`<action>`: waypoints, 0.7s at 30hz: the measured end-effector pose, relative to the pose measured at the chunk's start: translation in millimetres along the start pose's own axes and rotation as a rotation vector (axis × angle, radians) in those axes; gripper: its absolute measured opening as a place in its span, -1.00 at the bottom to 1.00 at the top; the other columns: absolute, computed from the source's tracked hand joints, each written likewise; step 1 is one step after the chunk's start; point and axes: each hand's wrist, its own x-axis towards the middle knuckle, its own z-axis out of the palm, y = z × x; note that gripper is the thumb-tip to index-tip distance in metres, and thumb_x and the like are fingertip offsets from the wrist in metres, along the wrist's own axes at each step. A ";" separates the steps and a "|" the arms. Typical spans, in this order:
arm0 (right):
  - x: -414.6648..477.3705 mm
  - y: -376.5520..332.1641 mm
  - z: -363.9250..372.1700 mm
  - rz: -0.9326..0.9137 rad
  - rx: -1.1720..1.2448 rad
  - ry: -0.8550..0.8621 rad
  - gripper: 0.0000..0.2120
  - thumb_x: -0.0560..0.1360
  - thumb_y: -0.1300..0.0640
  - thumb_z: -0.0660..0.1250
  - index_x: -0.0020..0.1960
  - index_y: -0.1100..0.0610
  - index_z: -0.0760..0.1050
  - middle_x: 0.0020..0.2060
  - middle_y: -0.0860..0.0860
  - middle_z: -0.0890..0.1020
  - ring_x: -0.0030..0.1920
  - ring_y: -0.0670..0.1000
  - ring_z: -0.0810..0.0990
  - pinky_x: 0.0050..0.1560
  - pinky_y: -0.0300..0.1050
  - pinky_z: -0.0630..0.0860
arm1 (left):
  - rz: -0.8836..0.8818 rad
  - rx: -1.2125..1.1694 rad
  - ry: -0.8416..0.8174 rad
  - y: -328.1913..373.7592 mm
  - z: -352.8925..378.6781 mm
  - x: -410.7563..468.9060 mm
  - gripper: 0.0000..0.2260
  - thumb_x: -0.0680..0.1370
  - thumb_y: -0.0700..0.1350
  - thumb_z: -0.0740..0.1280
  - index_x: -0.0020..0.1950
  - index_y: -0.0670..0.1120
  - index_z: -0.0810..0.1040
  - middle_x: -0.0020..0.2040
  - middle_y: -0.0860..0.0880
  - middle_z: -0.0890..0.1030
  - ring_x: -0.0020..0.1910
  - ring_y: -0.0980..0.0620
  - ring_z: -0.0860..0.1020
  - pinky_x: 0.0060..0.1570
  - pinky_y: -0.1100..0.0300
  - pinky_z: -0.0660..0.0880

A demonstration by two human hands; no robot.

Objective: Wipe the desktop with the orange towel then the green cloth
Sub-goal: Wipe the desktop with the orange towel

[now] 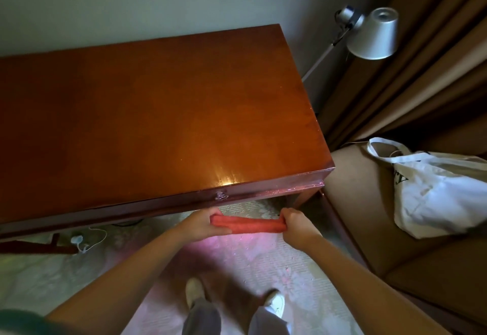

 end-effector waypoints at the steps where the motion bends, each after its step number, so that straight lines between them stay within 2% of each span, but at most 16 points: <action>1: 0.6 -2.8 -1.6 0.017 0.023 -0.044 -0.75 0.46 0.37 0.25 -0.03 0.06 0.32 -0.09 0.05 0.50 -0.09 0.05 0.50 -0.07 -0.16 0.45 | -0.007 -0.029 0.021 -0.2 -1.9 0.6 -0.87 0.47 0.02 0.42 -0.07 0.03 0.54 -0.17 0.07 0.58 -0.19 0.13 0.52 -0.13 0.25 0.43; 2: 1.0 -4.9 -3.2 0.021 0.028 -0.089 -0.75 0.47 0.35 0.26 0.01 0.06 0.31 -0.09 0.06 0.51 -0.11 0.05 0.50 -0.11 -0.16 0.42 | -0.004 -0.042 0.043 -0.5 -4.3 1.4 -0.94 0.51 0.00 0.38 -0.13 0.07 0.53 -0.19 0.08 0.57 -0.17 0.11 0.52 -0.10 0.19 0.44; 4: 1.2 -8.7 -5.6 0.003 -0.012 -0.170 -0.67 0.48 0.30 0.27 0.18 0.05 0.31 0.00 0.11 0.56 -0.09 0.07 0.52 -0.13 -0.15 0.42 | 0.037 -0.038 0.067 1.8 -8.7 2.4 -0.82 0.53 -0.13 0.36 -0.21 0.12 0.47 -0.22 0.13 0.55 -0.17 0.14 0.51 -0.07 0.21 0.41; 7: 1.7 -13.7 -4.7 -0.045 -0.179 -0.270 -0.51 0.47 0.24 0.31 0.37 0.06 0.32 0.20 0.13 0.55 0.13 0.13 0.54 0.06 -0.11 0.48 | 0.091 0.045 0.044 7.8 -15.4 -1.0 -0.70 0.43 -0.23 0.45 -0.27 0.14 0.45 -0.24 0.19 0.53 -0.25 0.33 0.48 -0.11 0.39 0.35; 8: 1.0 -15.3 -2.4 -0.050 -0.218 -0.289 -0.51 0.45 0.22 0.35 0.36 0.09 0.36 0.23 0.12 0.54 0.19 0.14 0.52 0.12 -0.10 0.46 | 0.106 0.097 0.026 9.1 -16.3 -2.8 -0.69 0.41 -0.22 0.47 -0.30 0.14 0.44 -0.26 0.21 0.52 -0.27 0.37 0.48 -0.18 0.47 0.33; 10: -1.8 -17.2 3.5 -0.035 -0.242 -0.307 -0.50 0.42 0.14 0.43 0.33 0.12 0.41 0.23 0.11 0.54 0.21 0.11 0.51 0.13 -0.12 0.43 | 0.115 0.207 0.031 10.2 -16.4 -6.8 -0.70 0.38 -0.19 0.49 -0.32 0.12 0.44 -0.29 0.22 0.49 -0.30 0.35 0.48 -0.26 0.50 0.33; 13: -6.8 -21.6 9.5 -0.036 -0.233 -0.266 -0.56 0.43 -0.01 0.43 0.23 0.13 0.45 0.16 0.09 0.57 0.15 0.09 0.54 0.04 -0.14 0.42 | 0.100 0.262 0.117 12.1 -12.6 -11.6 -0.73 0.41 -0.17 0.46 -0.27 0.07 0.39 -0.27 0.14 0.50 -0.22 0.12 0.52 -0.28 0.36 0.37; 15: -9.1 -24.8 9.6 -0.050 -0.217 -0.208 -0.74 0.51 -0.05 0.31 0.08 0.09 0.45 0.12 0.13 0.58 0.10 0.11 0.56 0.00 -0.11 0.44 | 0.135 0.379 0.135 18.7 -12.0 -16.0 -0.78 0.46 -0.10 0.42 -0.16 0.03 0.36 -0.21 0.10 0.49 -0.12 0.04 0.50 -0.17 0.24 0.36; 17: -11.3 -27.0 5.8 -0.027 -0.214 -0.139 -0.80 0.57 -0.02 0.22 0.06 0.09 0.48 0.09 0.11 0.57 0.08 0.11 0.58 0.00 -0.06 0.47 | 0.177 0.523 0.157 24.9 -14.2 -20.5 -0.81 0.50 -0.01 0.36 -0.03 0.03 0.36 -0.11 0.08 0.50 -0.02 0.03 0.44 0.05 0.15 0.31; 18: -13.1 -27.5 2.8 -0.016 -0.219 -0.097 -0.80 0.57 -0.01 0.22 0.08 0.08 0.50 0.07 0.08 0.56 0.06 0.09 0.58 -0.01 -0.06 0.48 | 0.194 0.563 0.177 27.5 -16.4 -22.6 -0.82 0.51 0.01 0.35 0.01 0.02 0.39 -0.08 0.07 0.53 -0.02 0.04 0.41 0.10 0.14 0.29; 19: -15.3 -28.6 -0.6 -0.015 -0.226 -0.053 -0.80 0.56 -0.01 0.24 0.08 0.07 0.51 0.04 0.04 0.54 0.03 0.07 0.58 -0.03 -0.07 0.48 | 0.218 0.573 0.205 28.1 -18.2 -22.8 -0.84 0.52 0.02 0.34 0.02 0.01 0.43 -0.09 0.06 0.54 -0.06 0.05 0.37 0.07 0.15 0.28; 21: -20.0 -31.8 -6.4 -0.055 -0.260 0.056 -0.78 0.53 -0.04 0.28 0.07 0.05 0.54 0.02 0.00 0.48 -0.03 0.04 0.58 -0.13 -0.13 0.45 | 0.284 0.521 0.282 27.2 -22.7 -23.7 -0.87 0.51 -0.03 0.37 -0.02 -0.05 0.51 -0.21 0.05 0.49 -0.13 0.06 0.35 -0.13 0.20 0.27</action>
